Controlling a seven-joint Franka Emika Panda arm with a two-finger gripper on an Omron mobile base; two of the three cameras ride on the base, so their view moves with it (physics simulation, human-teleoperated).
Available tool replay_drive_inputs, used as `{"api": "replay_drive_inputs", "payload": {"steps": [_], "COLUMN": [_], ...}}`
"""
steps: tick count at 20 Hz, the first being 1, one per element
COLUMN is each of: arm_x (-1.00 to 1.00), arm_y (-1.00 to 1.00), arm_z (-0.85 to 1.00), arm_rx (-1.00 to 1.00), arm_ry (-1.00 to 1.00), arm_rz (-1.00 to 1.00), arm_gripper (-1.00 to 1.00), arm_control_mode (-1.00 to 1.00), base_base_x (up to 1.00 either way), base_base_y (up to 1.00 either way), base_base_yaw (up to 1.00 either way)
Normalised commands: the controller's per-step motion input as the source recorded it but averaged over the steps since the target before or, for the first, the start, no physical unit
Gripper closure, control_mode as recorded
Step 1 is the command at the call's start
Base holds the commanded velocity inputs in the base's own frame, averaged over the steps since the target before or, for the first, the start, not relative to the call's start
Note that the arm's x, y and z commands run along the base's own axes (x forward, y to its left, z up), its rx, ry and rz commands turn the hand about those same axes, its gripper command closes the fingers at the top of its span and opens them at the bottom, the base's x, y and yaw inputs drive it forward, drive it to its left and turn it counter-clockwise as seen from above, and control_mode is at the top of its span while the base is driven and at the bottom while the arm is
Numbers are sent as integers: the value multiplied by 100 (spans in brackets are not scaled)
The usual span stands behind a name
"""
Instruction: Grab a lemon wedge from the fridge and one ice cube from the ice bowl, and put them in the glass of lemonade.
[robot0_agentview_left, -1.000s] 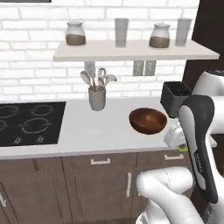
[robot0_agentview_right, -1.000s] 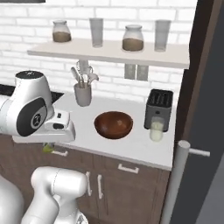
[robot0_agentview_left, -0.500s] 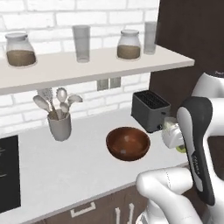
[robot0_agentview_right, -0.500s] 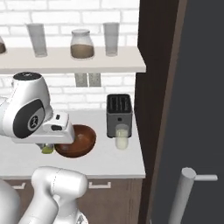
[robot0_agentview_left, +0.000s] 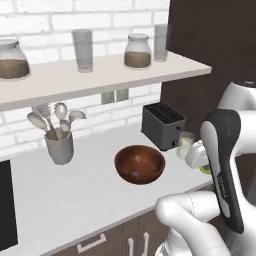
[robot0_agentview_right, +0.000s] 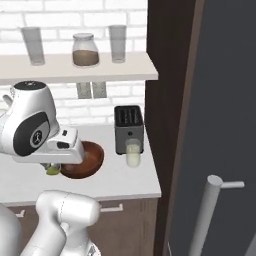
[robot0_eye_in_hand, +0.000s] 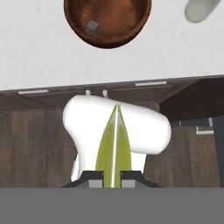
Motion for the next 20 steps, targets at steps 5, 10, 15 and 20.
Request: {"api": "replay_drive_inputs", "payload": {"steps": [5, 10, 15, 20], "arm_x": [0, 0, 0, 0], "arm_y": [0, 0, 0, 0], "arm_z": [0, 0, 0, 0], "arm_rx": [0, 0, 0, 0], "arm_ry": [0, 0, 0, 0], "arm_rz": [0, 0, 0, 0], "arm_gripper": [100, 100, 100, 100], "arm_control_mode": [100, 100, 100, 100], "base_base_x": [-1, 15, 96, 74], "base_base_y": [-58, -48, 1, 39], "base_base_yaw": [-17, 0, -17, -25]}}
